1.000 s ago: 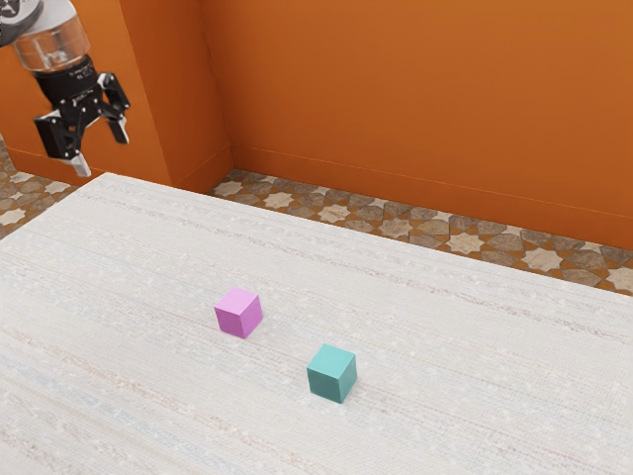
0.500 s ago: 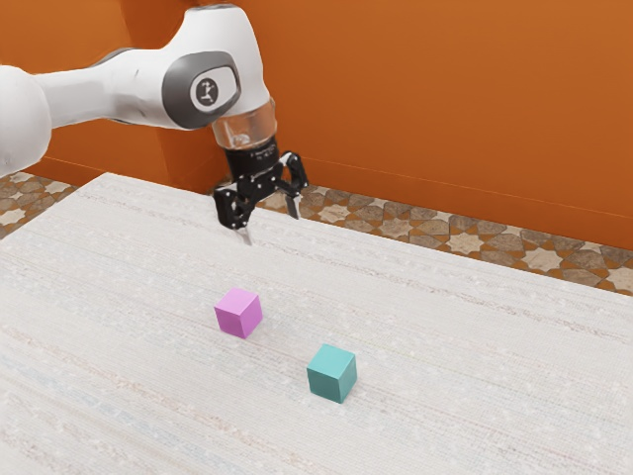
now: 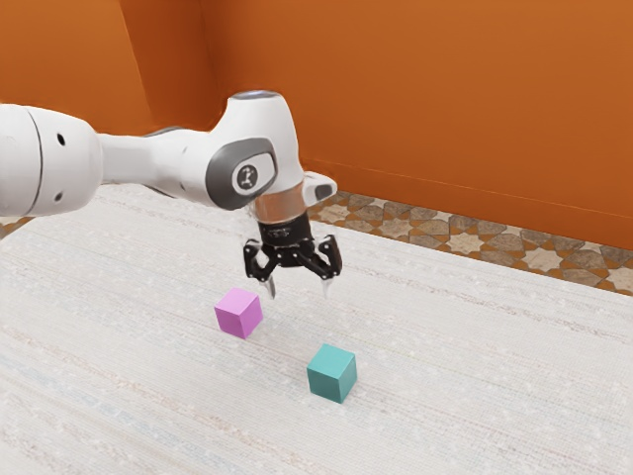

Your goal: Pick up the blue block with one arm, and put the blue block on the pink block with one arm

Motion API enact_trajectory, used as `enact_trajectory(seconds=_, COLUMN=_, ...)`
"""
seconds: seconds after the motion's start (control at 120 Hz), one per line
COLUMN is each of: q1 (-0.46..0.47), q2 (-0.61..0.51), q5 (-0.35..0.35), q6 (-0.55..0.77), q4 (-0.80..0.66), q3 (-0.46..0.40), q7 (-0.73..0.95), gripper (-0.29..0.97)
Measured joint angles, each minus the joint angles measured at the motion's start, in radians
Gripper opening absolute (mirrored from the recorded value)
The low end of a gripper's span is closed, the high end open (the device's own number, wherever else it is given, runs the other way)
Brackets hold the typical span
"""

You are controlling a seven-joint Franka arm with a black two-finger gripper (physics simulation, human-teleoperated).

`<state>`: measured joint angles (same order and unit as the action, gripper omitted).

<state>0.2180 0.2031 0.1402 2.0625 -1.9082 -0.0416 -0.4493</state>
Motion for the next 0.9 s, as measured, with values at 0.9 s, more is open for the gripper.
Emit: enact_trajectory(seconds=0.9, q1=0.071, q2=0.081, q5=0.103, q6=0.313, q4=-0.168, q3=-0.003, q7=0.345, gripper=0.68)
